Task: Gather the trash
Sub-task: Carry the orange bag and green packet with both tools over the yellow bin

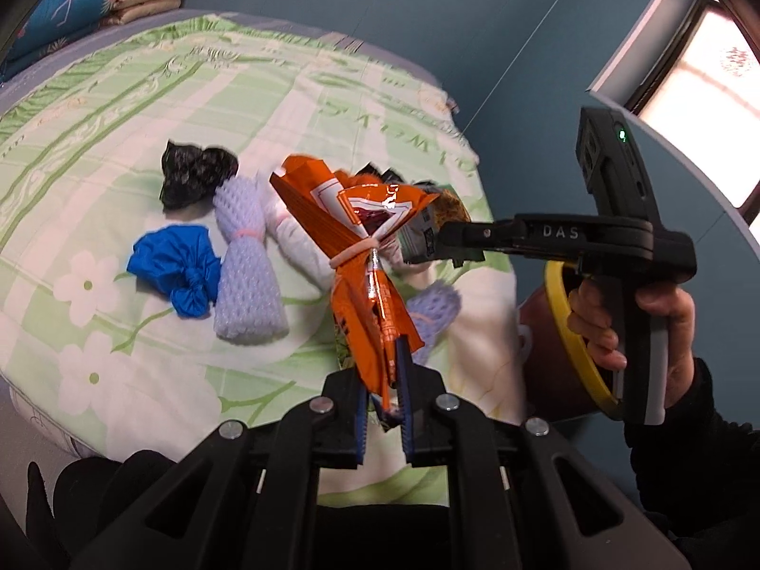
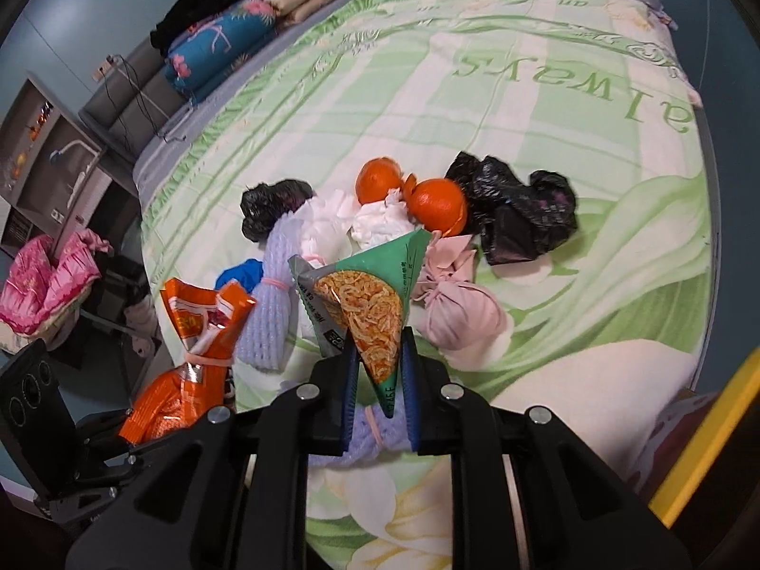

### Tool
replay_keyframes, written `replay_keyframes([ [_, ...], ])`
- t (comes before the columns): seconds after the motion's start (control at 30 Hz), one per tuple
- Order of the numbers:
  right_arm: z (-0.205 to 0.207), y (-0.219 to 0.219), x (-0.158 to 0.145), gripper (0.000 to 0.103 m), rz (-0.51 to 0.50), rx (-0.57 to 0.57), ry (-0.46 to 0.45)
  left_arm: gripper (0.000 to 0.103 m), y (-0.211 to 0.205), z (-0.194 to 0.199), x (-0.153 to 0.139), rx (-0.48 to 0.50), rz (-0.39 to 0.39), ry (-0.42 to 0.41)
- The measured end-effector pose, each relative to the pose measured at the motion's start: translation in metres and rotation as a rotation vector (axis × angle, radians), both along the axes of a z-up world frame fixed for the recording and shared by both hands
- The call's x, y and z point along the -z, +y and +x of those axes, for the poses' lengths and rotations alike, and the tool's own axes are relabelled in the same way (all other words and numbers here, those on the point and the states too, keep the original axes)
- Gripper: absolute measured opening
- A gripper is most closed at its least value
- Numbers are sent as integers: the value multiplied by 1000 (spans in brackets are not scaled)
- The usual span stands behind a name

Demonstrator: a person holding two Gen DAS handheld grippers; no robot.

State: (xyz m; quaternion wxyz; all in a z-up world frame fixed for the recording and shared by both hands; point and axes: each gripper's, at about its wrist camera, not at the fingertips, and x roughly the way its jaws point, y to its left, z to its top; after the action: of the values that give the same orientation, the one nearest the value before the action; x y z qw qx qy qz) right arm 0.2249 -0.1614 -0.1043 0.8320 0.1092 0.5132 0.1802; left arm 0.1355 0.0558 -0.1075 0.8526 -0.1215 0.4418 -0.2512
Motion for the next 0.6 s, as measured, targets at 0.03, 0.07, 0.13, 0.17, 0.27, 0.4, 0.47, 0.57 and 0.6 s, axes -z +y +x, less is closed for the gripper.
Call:
replay_keyframes([
  [0.03, -3, -5, -2, 16, 10, 12, -1, 10, 1, -2, -4, -2, -6, -12],
  [0.07, -6, -10, -5, 16, 17, 21, -4, 10, 1, -4, -7, -2, -11, -19],
  [0.13, -14, -20, -11, 16, 33, 35, -14, 10, 1, -9, -15, -4, -12, -40],
  [0.17, -18, -24, -13, 16, 40, 40, -19, 10, 0, -11, -19, -7, -7, -52],
  [0.27, -33, -38, -24, 16, 59, 58, -42, 10, -4, -19, -32, -7, 14, -90],
  [0.4, -55, -55, -42, 16, 67, 76, -90, 10, -15, -29, -49, 8, 52, -138],
  [0.47, -67, -65, -50, 16, 81, 87, -112, 10, -22, -33, -59, 9, 68, -166],
  [0.57, -82, -82, -62, 16, 104, 112, -145, 10, -33, -36, -73, 23, 71, -198],
  [0.6, -86, -87, -65, 16, 106, 121, -155, 10, -38, -36, -77, 30, 77, -209],
])
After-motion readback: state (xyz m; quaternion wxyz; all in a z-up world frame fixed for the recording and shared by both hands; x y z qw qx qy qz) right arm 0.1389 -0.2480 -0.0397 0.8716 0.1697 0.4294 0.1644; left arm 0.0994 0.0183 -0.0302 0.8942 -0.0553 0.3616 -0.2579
